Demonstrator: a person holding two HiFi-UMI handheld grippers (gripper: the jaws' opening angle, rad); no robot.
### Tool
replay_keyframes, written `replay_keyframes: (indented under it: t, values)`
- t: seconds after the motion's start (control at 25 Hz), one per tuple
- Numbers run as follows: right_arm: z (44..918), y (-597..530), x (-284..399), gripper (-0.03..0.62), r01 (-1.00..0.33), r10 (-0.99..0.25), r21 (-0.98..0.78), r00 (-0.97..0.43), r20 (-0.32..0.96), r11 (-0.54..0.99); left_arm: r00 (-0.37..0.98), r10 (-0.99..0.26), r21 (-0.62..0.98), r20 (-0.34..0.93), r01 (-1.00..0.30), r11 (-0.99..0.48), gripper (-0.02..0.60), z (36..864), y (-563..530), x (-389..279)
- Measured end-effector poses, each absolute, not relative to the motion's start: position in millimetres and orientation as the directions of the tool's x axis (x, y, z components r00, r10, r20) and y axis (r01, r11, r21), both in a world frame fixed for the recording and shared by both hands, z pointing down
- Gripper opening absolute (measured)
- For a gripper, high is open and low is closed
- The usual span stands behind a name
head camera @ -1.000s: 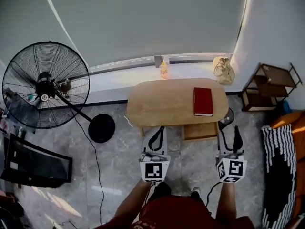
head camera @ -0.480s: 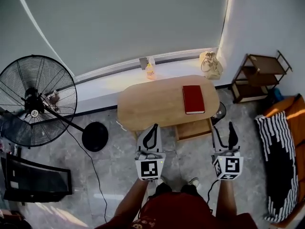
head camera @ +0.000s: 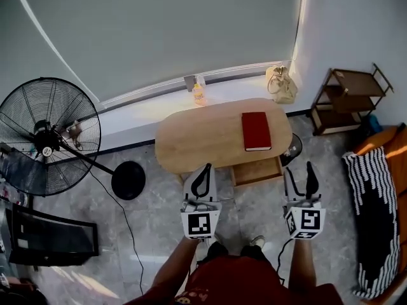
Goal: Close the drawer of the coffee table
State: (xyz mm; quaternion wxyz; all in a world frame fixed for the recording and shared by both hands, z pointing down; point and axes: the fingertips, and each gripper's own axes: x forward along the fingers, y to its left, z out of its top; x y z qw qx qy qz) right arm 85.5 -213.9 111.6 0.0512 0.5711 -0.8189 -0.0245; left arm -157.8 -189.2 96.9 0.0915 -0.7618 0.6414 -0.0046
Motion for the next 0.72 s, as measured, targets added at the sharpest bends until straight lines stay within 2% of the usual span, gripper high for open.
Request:
replay_keyframes:
  t: [0.44,0.72]
  values:
    - [172.1,-237.6,142.2,0.262,-0.912,-0.911,0.053,-0.399,0.108,0.406,0.144,-0.987,-0.114,-0.068,-0.984,-0.136,0.008,143.5,-200.6,-96.3]
    - [248.0,-243.0,131.1,0.262,-0.900,-0.891,0.058,-0.416,0.182,0.432,0.154,-0.988,-0.101,0.012,-0.983,-0.155,0.008,223.2,-207.3,-99.4]
